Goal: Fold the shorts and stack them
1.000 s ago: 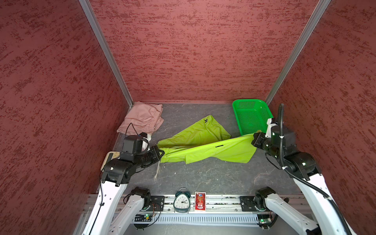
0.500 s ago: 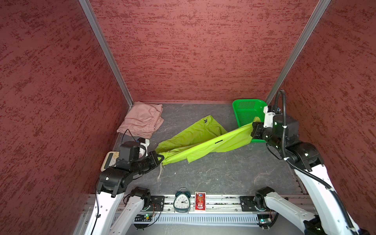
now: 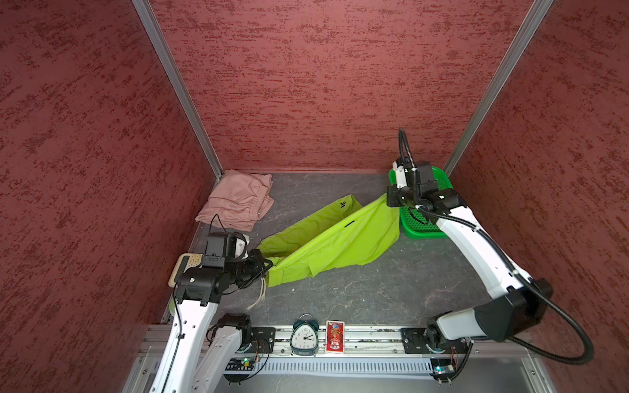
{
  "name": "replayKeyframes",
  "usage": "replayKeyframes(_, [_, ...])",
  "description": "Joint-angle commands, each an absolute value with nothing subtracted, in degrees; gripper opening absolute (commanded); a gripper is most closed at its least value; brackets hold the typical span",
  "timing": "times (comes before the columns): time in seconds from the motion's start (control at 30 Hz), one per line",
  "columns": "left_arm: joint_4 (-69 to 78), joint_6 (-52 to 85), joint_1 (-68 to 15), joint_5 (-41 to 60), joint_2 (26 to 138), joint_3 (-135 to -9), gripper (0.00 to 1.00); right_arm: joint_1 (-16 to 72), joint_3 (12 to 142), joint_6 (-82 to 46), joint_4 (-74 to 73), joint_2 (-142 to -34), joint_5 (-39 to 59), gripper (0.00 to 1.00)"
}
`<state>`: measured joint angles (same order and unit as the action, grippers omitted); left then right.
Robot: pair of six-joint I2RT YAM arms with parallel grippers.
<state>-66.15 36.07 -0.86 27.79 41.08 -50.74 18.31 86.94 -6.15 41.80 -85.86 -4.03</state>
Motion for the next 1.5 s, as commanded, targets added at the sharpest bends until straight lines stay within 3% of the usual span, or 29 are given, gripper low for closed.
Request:
replayKeyframes(0.0, [-69.0,30.3,6.8,31.4,41.2,-50.4,0.0,16.9,91.1,-1.8,34.2,-90.0,-7.1,0.0])
replayKeyframes(0.17, [-66.3,26.2,16.9,38.8,45.4,-48.3,0.0,17.0,96.5,-0.2,32.6,-97.7,-5.2,0.0])
replayKeyframes(0.47, [-60.7,22.8,24.8,42.4,53.7,-47.8,0.0,17.1,103.9,0.5,30.4,-108.1,-2.6,0.0])
replayKeyframes(0.7, [-64.6,21.0,24.7,40.8,50.2,-53.5,0.0,17.2,96.3,2.5,26.5,-96.9,-5.9,0.0])
replayKeyframes(0.87, [-66.8,22.3,21.2,42.1,45.9,-53.5,0.0,17.2,87.0,2.0,27.6,-83.8,-8.8,0.0])
replayKeyframes(1.17, [-68.1,31.8,3.2,34.9,36.4,-52.7,0.0,17.2,79.9,-0.4,36.8,-65.8,-13.5,0.0])
replayKeyframes(1.47, [-71.7,30.3,0.8,31.9,34.7,-51.7,0.0,17.2,83.0,-1.0,40.1,-67.0,-12.9,0.0])
